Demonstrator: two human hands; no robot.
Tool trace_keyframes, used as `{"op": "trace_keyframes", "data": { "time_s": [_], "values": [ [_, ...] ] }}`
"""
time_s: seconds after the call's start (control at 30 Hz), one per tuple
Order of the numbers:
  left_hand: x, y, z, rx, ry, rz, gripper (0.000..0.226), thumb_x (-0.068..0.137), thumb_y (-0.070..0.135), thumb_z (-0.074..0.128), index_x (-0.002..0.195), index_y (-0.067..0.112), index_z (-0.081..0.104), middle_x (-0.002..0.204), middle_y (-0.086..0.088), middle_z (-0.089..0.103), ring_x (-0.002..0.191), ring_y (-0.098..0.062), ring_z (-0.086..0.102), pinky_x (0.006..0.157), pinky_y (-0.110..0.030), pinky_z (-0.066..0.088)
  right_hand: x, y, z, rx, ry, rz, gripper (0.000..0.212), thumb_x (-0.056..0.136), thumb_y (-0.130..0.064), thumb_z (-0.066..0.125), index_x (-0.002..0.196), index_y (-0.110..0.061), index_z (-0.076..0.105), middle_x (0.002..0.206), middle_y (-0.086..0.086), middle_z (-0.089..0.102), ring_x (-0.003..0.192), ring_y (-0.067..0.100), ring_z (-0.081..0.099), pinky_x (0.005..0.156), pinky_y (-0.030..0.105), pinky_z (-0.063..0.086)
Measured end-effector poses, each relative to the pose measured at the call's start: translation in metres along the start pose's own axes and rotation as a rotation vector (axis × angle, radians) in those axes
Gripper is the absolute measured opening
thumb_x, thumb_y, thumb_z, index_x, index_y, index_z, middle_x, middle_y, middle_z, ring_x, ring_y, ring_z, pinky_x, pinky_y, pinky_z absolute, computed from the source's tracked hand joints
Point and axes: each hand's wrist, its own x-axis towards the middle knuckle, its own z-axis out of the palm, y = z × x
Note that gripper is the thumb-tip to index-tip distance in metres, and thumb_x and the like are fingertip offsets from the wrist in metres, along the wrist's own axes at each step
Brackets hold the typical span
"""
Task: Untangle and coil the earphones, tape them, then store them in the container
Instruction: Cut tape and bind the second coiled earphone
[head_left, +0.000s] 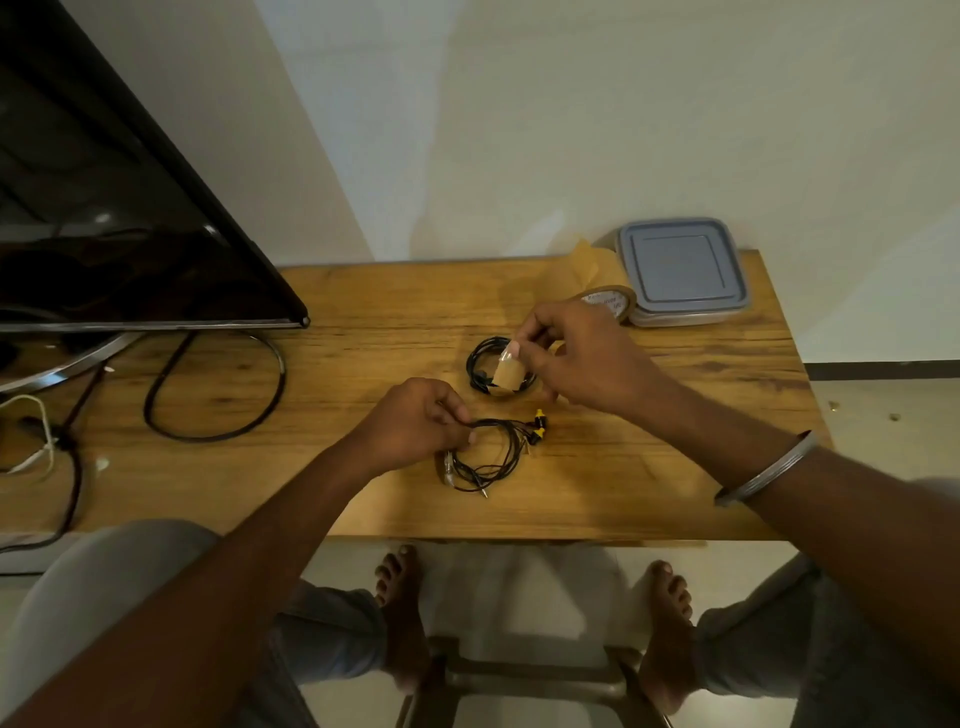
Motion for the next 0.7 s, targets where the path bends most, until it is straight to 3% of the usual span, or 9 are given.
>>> {"op": "trace_keyframes", "data": {
  "time_s": [0.1, 0.27, 0.47, 0.63, 0.7],
  "values": [
    [0.001, 0.005, -0.003, -0.093, -0.057, -0.034, 0.022, 0.08, 0.013, 0.08, 0.099, 0.007, 0.071, 0.079, -0.003, 0.076, 0.071, -0.006, 0.07, 0.056, -0.019, 0.049, -0.001, 0.004, 0.014, -0.063, 0.069, -0.091, 0.008, 0.096, -0.024, 0.065, 0.094, -0.017, 0.068, 0.084, -0.005, 0.07, 0.057, -0.002, 0.065, 0.051, 0.016, 0.049],
    [0.004, 0.005, -0.005, -0.088, -0.071, -0.029, 0.012, 0.086, 0.017, 0.075, 0.091, 0.007, 0.077, 0.076, -0.003, 0.074, 0.072, -0.013, 0.063, 0.058, -0.024, 0.047, 0.0, 0.012, 0.029, -0.237, 0.164, -0.246, 0.01, 0.096, -0.028, 0.062, 0.098, -0.019, 0.065, 0.08, -0.006, 0.07, 0.067, 0.01, 0.064, 0.06, 0.037, 0.056],
    [0.007, 0.009, -0.003, -0.119, -0.038, -0.083, 0.011, 0.087, 0.016, 0.074, 0.089, 0.006, 0.078, 0.075, -0.003, 0.073, 0.075, -0.016, 0.061, 0.06, -0.026, 0.046, -0.006, 0.021, 0.044, -0.465, 0.066, -0.398, 0.008, 0.096, -0.024, 0.059, 0.1, -0.017, 0.061, 0.083, 0.001, 0.07, 0.067, 0.024, 0.064, 0.056, 0.034, 0.049],
    [0.006, 0.012, -0.004, -0.174, 0.006, -0.123, 0.01, 0.086, 0.013, 0.074, 0.092, 0.005, 0.078, 0.076, -0.004, 0.073, 0.077, -0.016, 0.062, 0.06, -0.025, 0.045, -0.008, 0.023, 0.048, -0.448, -0.031, -0.419, 0.01, 0.096, -0.025, 0.06, 0.102, -0.017, 0.062, 0.086, 0.001, 0.07, 0.069, 0.022, 0.064, 0.057, 0.028, 0.035],
    [0.006, 0.013, -0.004, -0.194, 0.022, -0.142, 0.01, 0.086, 0.012, 0.074, 0.092, 0.005, 0.078, 0.075, -0.005, 0.073, 0.078, -0.016, 0.062, 0.06, -0.025, 0.044, -0.007, 0.024, 0.048, -0.436, -0.074, -0.42, 0.013, 0.098, -0.029, 0.058, 0.106, -0.02, 0.061, 0.087, 0.0, 0.07, 0.071, 0.02, 0.063, 0.058, 0.029, 0.037]
  ]
}}
